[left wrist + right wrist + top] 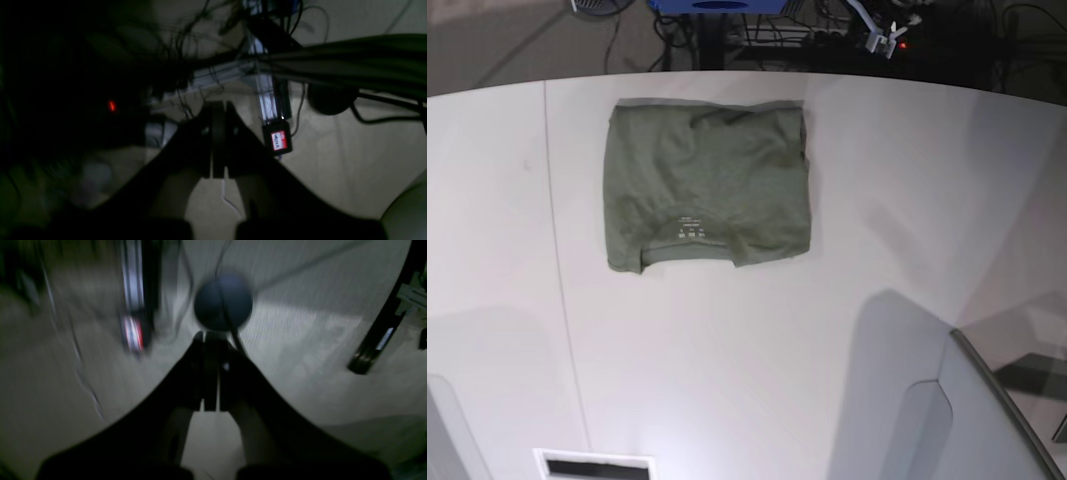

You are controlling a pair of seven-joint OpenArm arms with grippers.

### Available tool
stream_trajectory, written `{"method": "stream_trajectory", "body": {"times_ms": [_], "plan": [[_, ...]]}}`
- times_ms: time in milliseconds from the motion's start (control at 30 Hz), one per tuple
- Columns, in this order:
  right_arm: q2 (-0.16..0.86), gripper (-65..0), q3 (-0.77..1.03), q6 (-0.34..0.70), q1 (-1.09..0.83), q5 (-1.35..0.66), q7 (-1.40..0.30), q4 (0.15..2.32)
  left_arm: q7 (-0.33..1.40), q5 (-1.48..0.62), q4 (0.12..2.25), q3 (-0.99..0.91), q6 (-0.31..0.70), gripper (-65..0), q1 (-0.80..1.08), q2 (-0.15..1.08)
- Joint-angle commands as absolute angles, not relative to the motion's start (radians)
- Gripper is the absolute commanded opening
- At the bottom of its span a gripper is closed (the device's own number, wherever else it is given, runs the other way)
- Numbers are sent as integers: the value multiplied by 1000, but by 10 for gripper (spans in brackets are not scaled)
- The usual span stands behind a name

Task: Layout the t-shirt on the table in an organized manner, then fold the t-shirt properly

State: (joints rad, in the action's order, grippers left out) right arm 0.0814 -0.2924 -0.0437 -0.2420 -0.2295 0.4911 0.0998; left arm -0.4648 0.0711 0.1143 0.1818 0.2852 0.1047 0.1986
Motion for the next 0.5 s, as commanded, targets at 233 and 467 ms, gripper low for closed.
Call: {"method": "stream_trajectory", "body": {"times_ms": [233, 467], "plan": [[10, -644, 12, -45, -255, -228, 498, 107, -435, 64, 110, 371, 289, -650, 84, 189], [8, -644, 13, -44, -254, -228, 498, 107, -440, 73, 114, 381, 289, -650, 87, 209]]}}
